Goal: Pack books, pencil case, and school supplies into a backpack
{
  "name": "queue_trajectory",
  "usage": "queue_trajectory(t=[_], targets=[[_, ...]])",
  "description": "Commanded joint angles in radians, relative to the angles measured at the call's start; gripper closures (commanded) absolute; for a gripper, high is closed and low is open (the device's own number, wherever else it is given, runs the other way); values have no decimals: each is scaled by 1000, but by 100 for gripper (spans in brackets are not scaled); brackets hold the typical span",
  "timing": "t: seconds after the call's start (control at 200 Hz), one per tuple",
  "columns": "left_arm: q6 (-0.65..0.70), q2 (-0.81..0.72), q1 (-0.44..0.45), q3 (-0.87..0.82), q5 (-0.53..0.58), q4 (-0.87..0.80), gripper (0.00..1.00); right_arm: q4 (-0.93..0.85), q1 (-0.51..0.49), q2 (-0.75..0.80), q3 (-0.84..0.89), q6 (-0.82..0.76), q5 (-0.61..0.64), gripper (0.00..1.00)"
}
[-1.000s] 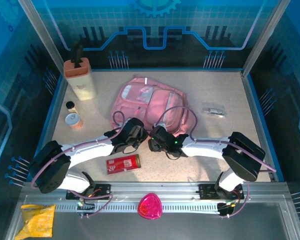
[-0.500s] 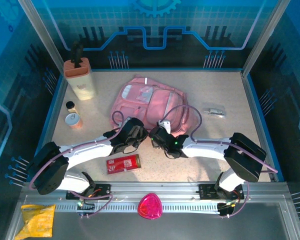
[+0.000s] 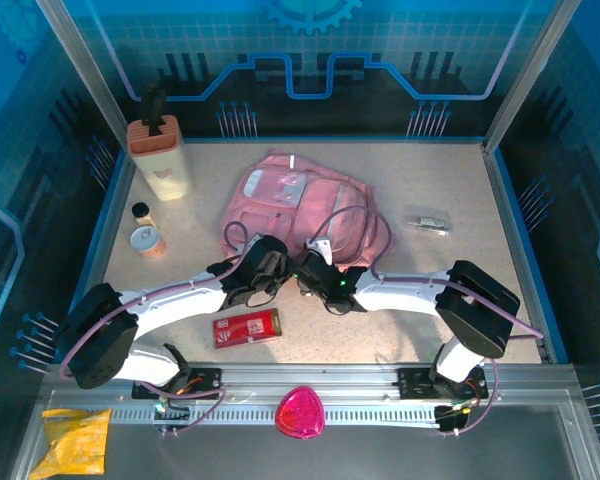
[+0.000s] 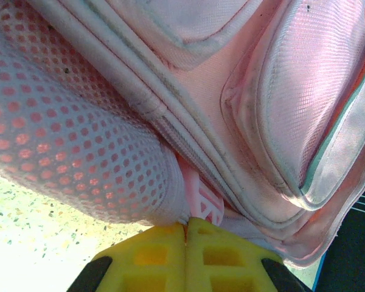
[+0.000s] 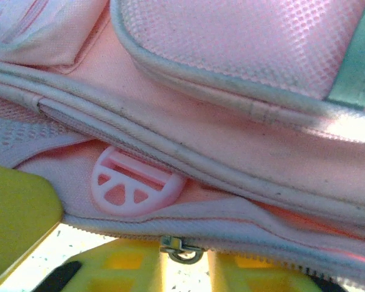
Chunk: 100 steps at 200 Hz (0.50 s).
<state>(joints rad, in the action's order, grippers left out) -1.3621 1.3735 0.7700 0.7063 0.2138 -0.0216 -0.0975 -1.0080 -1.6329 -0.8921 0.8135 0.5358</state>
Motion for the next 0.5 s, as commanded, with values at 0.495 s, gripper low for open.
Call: queue_trajectory(t=[0.495], targets=[[65,-70,-57,-29,56,-57,100,-52,22,282,254,62,-12,96]])
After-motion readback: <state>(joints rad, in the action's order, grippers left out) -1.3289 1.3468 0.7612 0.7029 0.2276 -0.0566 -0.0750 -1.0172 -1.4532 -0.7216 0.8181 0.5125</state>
